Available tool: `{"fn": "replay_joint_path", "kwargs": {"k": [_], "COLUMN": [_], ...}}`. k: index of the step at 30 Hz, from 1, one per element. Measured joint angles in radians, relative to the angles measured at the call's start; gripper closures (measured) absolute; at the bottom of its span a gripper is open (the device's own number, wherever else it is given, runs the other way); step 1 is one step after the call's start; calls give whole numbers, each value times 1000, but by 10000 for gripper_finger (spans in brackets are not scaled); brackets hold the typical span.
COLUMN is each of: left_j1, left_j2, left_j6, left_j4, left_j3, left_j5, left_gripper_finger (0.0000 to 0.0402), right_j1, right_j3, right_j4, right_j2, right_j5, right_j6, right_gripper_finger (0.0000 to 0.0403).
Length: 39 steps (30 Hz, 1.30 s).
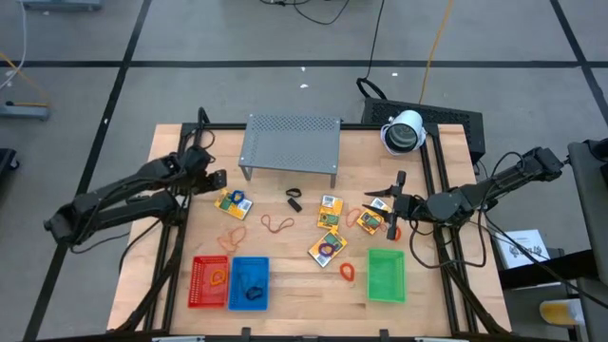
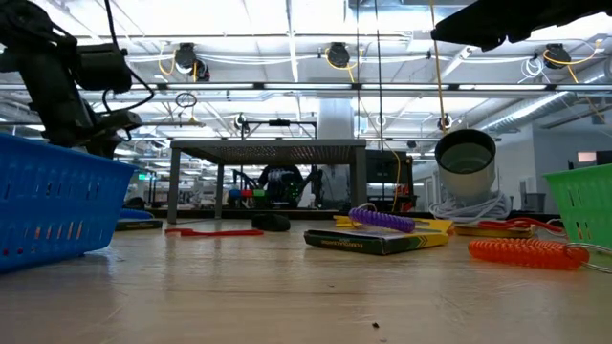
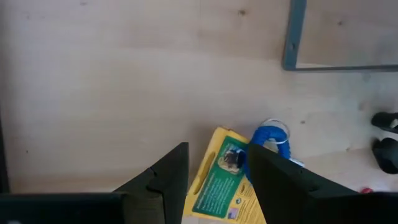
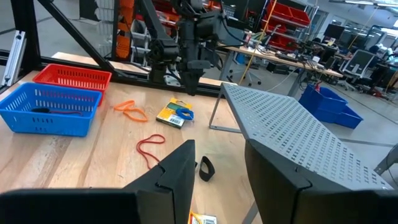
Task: Pick & Place Office Desk Supplies
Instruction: Put the yellow crayon box into the green bin
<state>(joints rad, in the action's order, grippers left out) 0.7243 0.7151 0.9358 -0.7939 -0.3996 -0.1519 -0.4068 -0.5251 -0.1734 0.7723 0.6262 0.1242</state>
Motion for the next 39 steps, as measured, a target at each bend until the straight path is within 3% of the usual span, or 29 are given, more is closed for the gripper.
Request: {"fn": "replay_joint_path", "kwargs": {"k": [10,22,39], "left_j1": [39,11,55], "left_j2": [61,223,206], "left_j6": [-23,-36,-68], "left_j4": [-18,183,174], "left_j3": [2,87,74], "left_j5": [28,-65,-83], "left_gripper_finger": [231,231,231], "right_j1": [0,0,0], "right_j3": [0,0,0], "right_j4": [0,-1,-1], "right_j2": [0,0,0], "right_j5": [1,1,1], "right_j6": [0,-3,-8], "right_gripper_finger": [273,273,273]}}
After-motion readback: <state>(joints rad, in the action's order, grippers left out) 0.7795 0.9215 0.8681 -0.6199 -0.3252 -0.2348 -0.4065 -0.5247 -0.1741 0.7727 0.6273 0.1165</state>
